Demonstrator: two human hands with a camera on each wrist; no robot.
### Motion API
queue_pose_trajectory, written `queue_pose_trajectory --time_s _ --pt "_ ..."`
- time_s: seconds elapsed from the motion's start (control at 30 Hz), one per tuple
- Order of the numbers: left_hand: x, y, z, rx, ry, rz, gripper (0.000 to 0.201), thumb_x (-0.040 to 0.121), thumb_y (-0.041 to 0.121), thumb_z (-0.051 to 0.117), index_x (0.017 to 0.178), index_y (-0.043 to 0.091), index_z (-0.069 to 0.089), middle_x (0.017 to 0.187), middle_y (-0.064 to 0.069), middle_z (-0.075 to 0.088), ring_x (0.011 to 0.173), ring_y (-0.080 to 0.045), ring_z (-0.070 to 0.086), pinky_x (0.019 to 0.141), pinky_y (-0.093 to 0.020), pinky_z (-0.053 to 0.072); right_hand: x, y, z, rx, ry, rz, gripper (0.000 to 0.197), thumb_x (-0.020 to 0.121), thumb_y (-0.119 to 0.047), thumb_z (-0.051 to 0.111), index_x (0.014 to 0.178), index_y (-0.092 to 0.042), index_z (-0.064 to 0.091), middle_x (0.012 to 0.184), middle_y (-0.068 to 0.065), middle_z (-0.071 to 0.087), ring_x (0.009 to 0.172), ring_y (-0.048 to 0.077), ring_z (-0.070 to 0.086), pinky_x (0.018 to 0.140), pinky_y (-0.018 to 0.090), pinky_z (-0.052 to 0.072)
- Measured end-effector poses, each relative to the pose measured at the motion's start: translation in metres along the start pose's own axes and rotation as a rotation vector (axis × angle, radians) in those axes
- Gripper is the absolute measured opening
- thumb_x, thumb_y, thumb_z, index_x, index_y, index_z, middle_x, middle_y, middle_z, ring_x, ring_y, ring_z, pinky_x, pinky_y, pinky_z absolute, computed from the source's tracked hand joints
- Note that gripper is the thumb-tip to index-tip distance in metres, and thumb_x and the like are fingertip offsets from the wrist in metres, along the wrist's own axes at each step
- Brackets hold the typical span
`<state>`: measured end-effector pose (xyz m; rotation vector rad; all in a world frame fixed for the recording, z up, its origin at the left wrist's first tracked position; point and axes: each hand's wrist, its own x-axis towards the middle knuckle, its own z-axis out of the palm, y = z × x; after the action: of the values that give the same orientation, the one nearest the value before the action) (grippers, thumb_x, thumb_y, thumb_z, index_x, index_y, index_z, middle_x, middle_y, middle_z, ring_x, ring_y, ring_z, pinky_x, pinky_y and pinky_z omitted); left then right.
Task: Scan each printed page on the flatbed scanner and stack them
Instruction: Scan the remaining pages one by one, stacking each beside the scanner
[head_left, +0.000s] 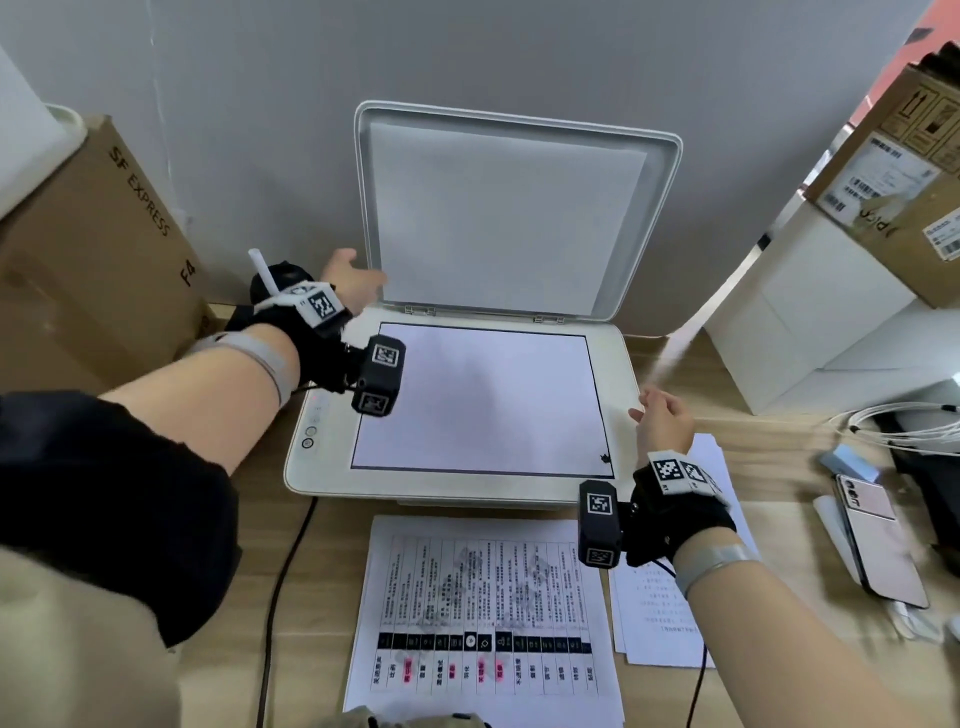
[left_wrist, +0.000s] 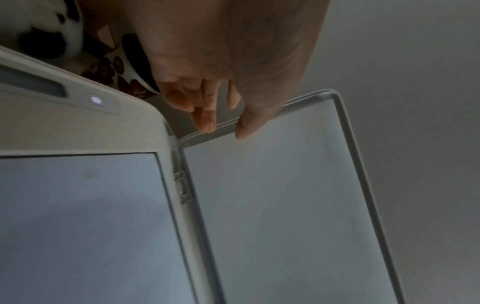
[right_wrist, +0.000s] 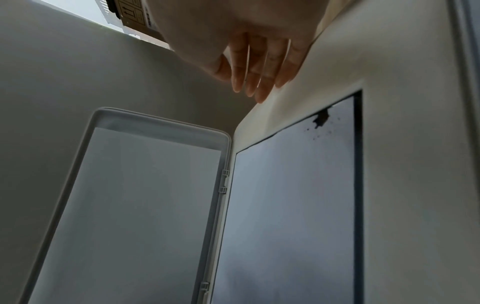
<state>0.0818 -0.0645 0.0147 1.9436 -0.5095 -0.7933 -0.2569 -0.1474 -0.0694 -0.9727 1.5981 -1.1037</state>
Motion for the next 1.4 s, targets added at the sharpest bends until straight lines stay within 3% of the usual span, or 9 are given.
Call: queue_pose_trajectory --time_s 0.07,0.1,0.17,0.23,0.47,0.57,0.9,1.2,1.4 --pt "0.005 0.018 -0.001 -0.121 0.020 -0.063 0.015 0.101 0.021 0.038 0.090 0.029 0.045 0.075 -0.006 0.050 0.042 -0.004 0.052 0.038 -0.007 0.033 0.001 -0.001 0.000 0.008 -0.010 0.007 0.012 0.093 -0.013 0.047 0.094 -0.017 0.058 0.095 0.002 0.060 0.072 0.013 0.058 0.058 0.018 0.038" --pt "0.008 0.025 -0.002 -0.125 0.011 -0.081 0.015 0.101 0.021 0.035 0.101 0.029 0.048 0.070 -0.005 0.048 0.036 -0.004 0.047 0.035 -0.007 0.026 0.002 0.000 0.000 0.006 -0.017 0.014 0.012 0.093 -0.013 0.046 0.095 -0.016 0.058 0.093 0.001 0.060 0.073 0.014 0.058 0.058 0.018 0.037" --pt "0.017 0.034 -0.002 -0.122 -0.006 -0.042 0.052 0.095 0.012 0.042 0.144 0.023 0.026 0.071 -0.005 0.053 0.046 -0.009 0.048 0.039 -0.017 0.030 0.003 -0.001 -0.001 0.002 -0.029 0.030 0.013 0.093 -0.011 0.045 0.096 -0.015 0.057 0.091 0.001 0.060 0.073 0.014 0.058 0.058 0.018 0.037" --pt "0.015 0.039 -0.003 -0.156 -0.050 -0.032 0.070 0.092 0.002 0.044 0.149 0.026 0.012 0.074 -0.007 0.056 0.055 -0.013 0.048 0.051 -0.022 0.034 0.005 -0.002 -0.003 0.005 -0.032 0.039 0.014 0.093 -0.009 0.044 0.096 -0.015 0.057 0.095 0.002 0.059 0.069 0.011 0.057 0.058 0.018 0.036" --pt "0.001 0.033 -0.017 -0.365 0.002 -0.024 0.037 0.090 0.001 0.030 0.075 0.017 0.060 0.065 -0.002 0.063 0.031 -0.005 0.047 0.032 -0.010 0.023 -0.002 -0.011 -0.005 0.132 -0.042 0.063 0.024 0.093 -0.009 0.045 0.076 -0.023 0.055 0.084 -0.001 0.060 0.062 0.008 0.058 0.060 0.019 0.039" --pt "-0.014 0.021 -0.023 -0.527 0.086 0.007 0.027 0.092 0.008 0.028 0.076 0.017 0.048 0.043 0.007 0.061 0.030 -0.004 0.039 0.036 -0.013 0.020 -0.010 -0.021 -0.008 0.272 -0.047 0.011 0.023 0.093 -0.009 0.045 0.077 -0.019 0.057 0.066 -0.004 0.064 0.047 0.002 0.058 0.055 0.018 0.040" --pt "-0.070 -0.070 -0.031 -0.508 0.091 -0.070 0.038 0.094 0.031 0.032 0.071 0.016 0.059 0.056 -0.001 0.059 0.029 -0.005 0.044 0.034 -0.012 0.022 -0.035 -0.044 -0.026 0.438 -0.048 -0.040 0.038 0.097 -0.026 0.038 0.067 -0.009 0.054 0.040 -0.002 0.059 0.034 0.010 0.052 0.042 0.018 0.038" --pt "-0.066 -0.118 -0.051 -0.120 0.259 -0.127 0.029 0.092 0.018 0.050 0.109 0.001 0.065 0.068 0.000 0.057 0.050 -0.010 0.046 0.044 -0.016 0.032 -0.049 0.003 -0.051 -0.230 0.096 -0.089 0.030 0.086 -0.015 0.043 0.059 -0.004 0.048 0.047 0.004 0.039 0.053 0.026 0.029 0.049 0.029 0.020" --pt "-0.056 -0.136 -0.050 0.290 0.144 -0.112 0.035 0.094 0.018 0.048 0.118 -0.004 0.060 0.125 -0.022 0.059 0.115 -0.036 0.052 0.095 -0.036 0.040 -0.044 0.019 -0.061 -0.347 0.116 -0.082 0.031 0.089 -0.020 0.043 0.073 -0.007 0.066 0.070 0.009 0.052 0.061 0.025 0.041 0.051 0.026 0.027"
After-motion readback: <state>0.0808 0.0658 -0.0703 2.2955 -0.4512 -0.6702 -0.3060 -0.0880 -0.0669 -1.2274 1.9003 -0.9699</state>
